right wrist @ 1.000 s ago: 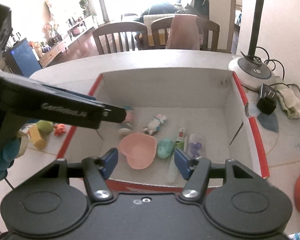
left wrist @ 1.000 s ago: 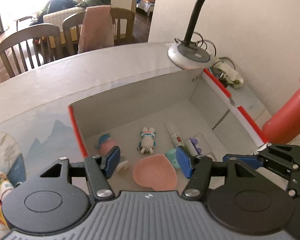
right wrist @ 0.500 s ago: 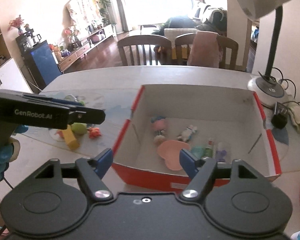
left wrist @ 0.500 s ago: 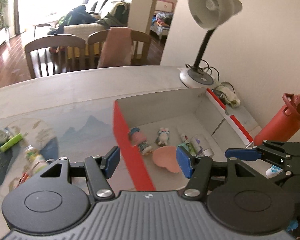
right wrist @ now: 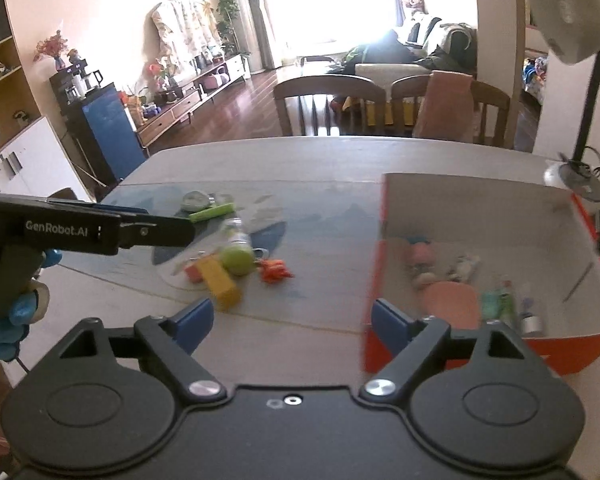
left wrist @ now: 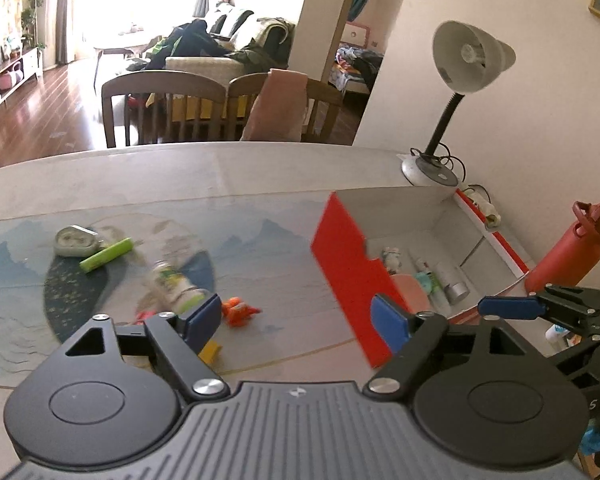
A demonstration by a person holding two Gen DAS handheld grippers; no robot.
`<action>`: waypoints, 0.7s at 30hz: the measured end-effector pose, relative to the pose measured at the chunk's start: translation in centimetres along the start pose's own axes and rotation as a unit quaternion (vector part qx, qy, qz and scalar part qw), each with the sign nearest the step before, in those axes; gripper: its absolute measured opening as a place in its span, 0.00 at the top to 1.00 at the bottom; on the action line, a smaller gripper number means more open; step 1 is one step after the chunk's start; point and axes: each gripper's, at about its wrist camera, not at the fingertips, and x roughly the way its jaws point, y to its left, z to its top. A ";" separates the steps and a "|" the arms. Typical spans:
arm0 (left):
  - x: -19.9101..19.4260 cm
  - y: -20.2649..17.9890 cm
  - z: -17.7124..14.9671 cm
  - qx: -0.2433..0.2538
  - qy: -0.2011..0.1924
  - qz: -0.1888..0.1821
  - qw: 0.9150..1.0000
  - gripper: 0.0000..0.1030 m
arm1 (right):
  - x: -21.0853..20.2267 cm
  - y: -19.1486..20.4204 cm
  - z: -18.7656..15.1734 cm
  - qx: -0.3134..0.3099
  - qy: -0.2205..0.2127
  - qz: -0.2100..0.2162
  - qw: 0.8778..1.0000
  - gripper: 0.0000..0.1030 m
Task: Organize rigid objects
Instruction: 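Withdraw both open tools from the box back over the table items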
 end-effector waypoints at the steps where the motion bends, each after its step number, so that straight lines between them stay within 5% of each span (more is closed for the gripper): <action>1: -0.3 0.7 -0.1 -0.001 -0.001 -0.001 1.000 0.20 | 0.3 0.6 0.0 0.001 0.000 0.001 1.000 0.16; 21: -0.5 14.5 -1.7 -0.039 0.000 -0.007 0.999 0.03 | 9.6 10.5 0.4 -0.040 0.053 -0.003 0.998 0.18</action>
